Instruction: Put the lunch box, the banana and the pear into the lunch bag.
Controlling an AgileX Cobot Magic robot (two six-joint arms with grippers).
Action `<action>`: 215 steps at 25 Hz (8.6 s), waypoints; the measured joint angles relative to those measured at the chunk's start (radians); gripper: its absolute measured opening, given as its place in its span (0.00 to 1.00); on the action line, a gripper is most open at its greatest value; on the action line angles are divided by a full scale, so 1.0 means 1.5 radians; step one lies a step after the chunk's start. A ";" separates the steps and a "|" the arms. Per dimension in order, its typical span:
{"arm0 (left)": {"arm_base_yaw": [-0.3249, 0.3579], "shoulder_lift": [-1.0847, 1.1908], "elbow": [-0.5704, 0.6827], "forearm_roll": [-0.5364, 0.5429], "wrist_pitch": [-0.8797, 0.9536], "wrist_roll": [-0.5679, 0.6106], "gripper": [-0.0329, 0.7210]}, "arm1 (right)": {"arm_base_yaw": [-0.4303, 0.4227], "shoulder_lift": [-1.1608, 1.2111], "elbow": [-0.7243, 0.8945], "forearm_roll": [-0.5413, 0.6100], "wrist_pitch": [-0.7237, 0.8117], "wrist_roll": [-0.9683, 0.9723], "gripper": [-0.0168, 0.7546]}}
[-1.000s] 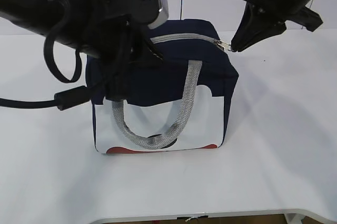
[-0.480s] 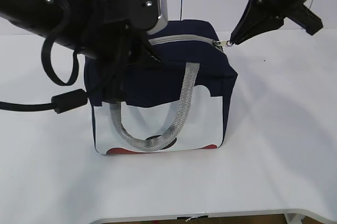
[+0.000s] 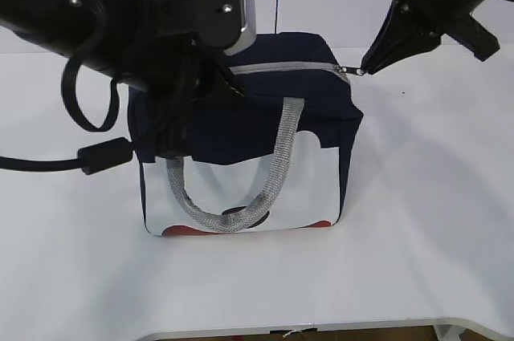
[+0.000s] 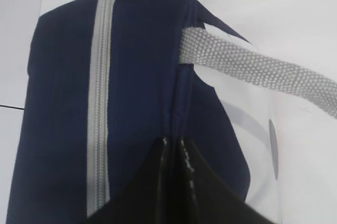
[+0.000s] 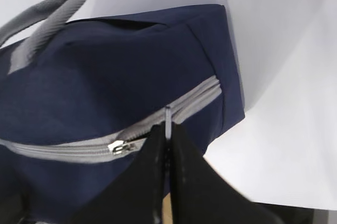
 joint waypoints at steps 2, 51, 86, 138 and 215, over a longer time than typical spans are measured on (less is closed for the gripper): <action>0.000 0.000 0.000 0.006 0.000 0.000 0.03 | 0.000 0.006 0.000 -0.006 0.000 -0.007 0.04; 0.114 -0.004 0.000 0.021 -0.006 -0.033 0.03 | -0.003 0.171 0.057 0.153 -0.175 -0.366 0.04; 0.115 -0.004 0.000 0.029 -0.006 -0.033 0.18 | -0.003 0.059 0.052 0.115 0.001 -1.073 0.50; 0.115 -0.474 0.077 0.385 0.380 -0.514 0.60 | -0.003 -0.318 0.043 -0.095 0.027 -0.817 0.50; 0.115 -1.025 0.448 0.062 0.418 -0.626 0.74 | -0.003 -1.176 0.755 -0.313 -0.040 -0.271 0.70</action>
